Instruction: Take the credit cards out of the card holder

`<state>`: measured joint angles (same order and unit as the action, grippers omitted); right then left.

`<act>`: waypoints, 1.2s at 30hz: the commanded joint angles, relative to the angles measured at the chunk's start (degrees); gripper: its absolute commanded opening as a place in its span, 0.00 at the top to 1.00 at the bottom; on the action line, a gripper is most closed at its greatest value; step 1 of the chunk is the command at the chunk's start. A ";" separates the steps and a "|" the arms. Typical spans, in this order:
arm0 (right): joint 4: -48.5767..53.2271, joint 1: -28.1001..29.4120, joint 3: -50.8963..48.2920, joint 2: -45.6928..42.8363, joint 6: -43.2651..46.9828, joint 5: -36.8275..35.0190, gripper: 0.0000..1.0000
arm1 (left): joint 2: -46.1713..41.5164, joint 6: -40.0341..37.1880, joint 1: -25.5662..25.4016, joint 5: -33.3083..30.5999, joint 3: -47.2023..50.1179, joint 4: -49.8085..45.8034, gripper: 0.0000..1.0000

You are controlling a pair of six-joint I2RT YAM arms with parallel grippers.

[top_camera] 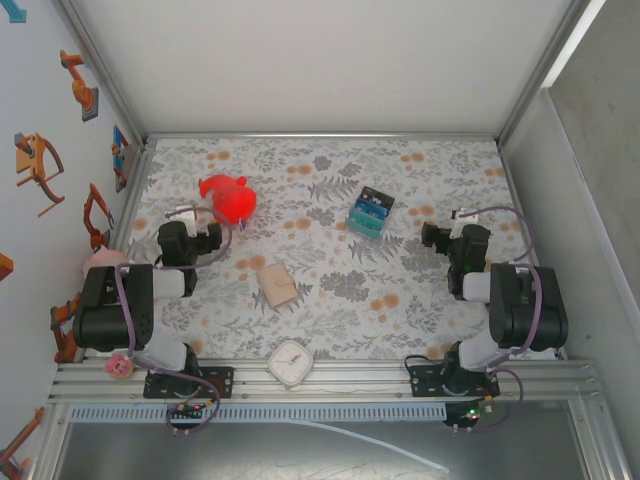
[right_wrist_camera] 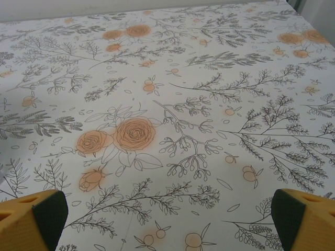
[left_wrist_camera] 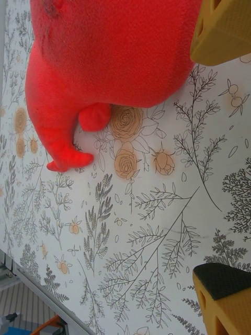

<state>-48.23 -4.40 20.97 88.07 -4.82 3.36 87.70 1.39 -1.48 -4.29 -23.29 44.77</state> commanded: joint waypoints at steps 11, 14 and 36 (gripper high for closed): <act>12.50 0.29 5.69 -6.36 -0.89 -4.00 0.00 | -17.34 4.71 -2.82 -10.49 -3.58 -18.01 0.03; 17.49 0.29 7.13 -8.82 -1.71 -5.28 0.00 | -22.18 5.30 -4.90 -12.84 -2.82 -20.56 0.03; 45.35 16.71 13.12 -24.72 -10.80 -25.57 0.00 | -49.24 29.19 -24.69 -14.25 -1.94 -53.06 0.03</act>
<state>-10.09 10.39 31.73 65.10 -11.44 -17.39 38.96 24.60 -23.62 -16.25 -24.64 -2.70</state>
